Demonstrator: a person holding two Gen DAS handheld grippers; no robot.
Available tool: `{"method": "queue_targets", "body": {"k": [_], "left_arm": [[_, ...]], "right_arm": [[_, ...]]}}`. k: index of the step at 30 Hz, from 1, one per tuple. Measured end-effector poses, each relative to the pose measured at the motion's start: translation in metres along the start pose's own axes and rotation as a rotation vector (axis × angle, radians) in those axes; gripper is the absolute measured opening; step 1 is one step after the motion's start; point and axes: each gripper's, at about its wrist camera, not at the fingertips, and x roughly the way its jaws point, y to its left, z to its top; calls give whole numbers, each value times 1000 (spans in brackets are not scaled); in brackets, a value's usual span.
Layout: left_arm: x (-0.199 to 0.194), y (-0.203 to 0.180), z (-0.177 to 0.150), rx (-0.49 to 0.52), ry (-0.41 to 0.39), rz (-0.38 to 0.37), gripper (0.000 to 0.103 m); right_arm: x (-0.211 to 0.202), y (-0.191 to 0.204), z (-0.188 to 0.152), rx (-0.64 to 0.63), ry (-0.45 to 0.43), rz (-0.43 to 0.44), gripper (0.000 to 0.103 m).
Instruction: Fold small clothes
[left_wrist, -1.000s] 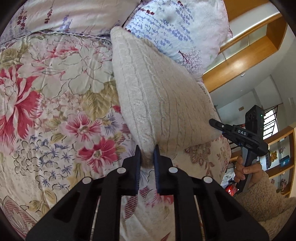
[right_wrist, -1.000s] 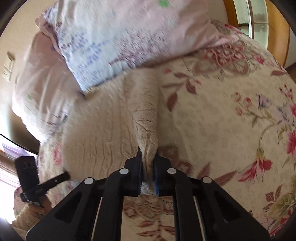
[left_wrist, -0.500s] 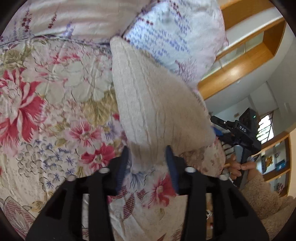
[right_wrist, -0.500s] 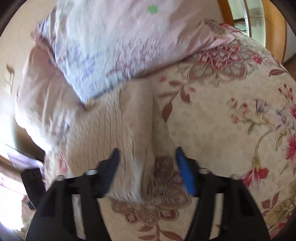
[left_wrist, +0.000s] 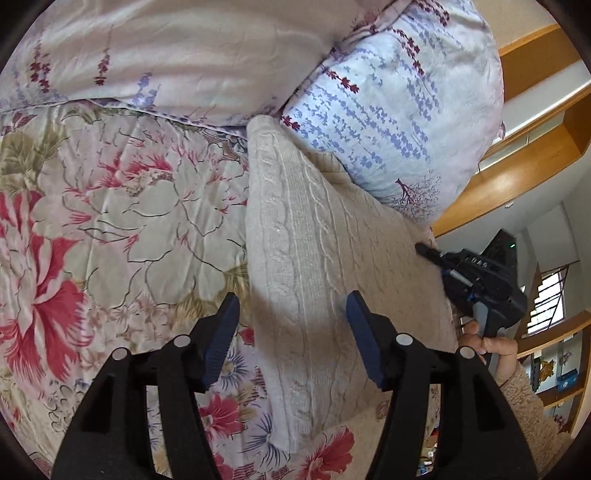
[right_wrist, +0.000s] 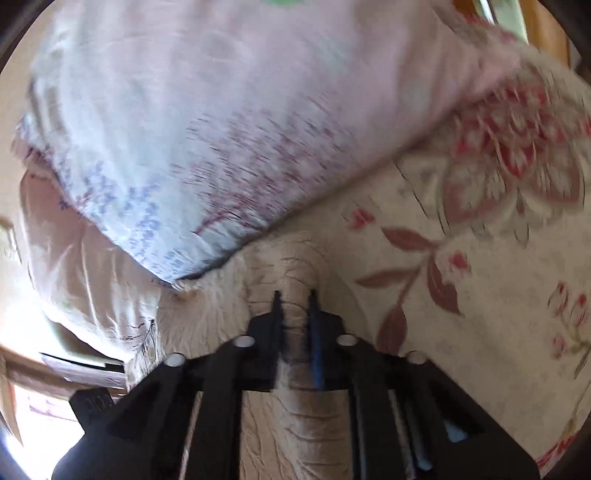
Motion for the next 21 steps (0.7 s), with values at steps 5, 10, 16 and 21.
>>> {"method": "queue_targets", "body": {"k": [5,10,16,21], "left_arm": [[9,-1,2,-4,12,3,60],[18,-1,3,-7,25,12,63],[13,3,9,-37,8,-36,63],[18,11,19,-71,15,-52,63]], "right_arm": [[9,-2,-1,-36,17,-130,9],[31,-13,-7,-18,64,-155,10],[-2,-20,6,56,81,-14,64],[-13,-37,3,83,175,66,84]]}}
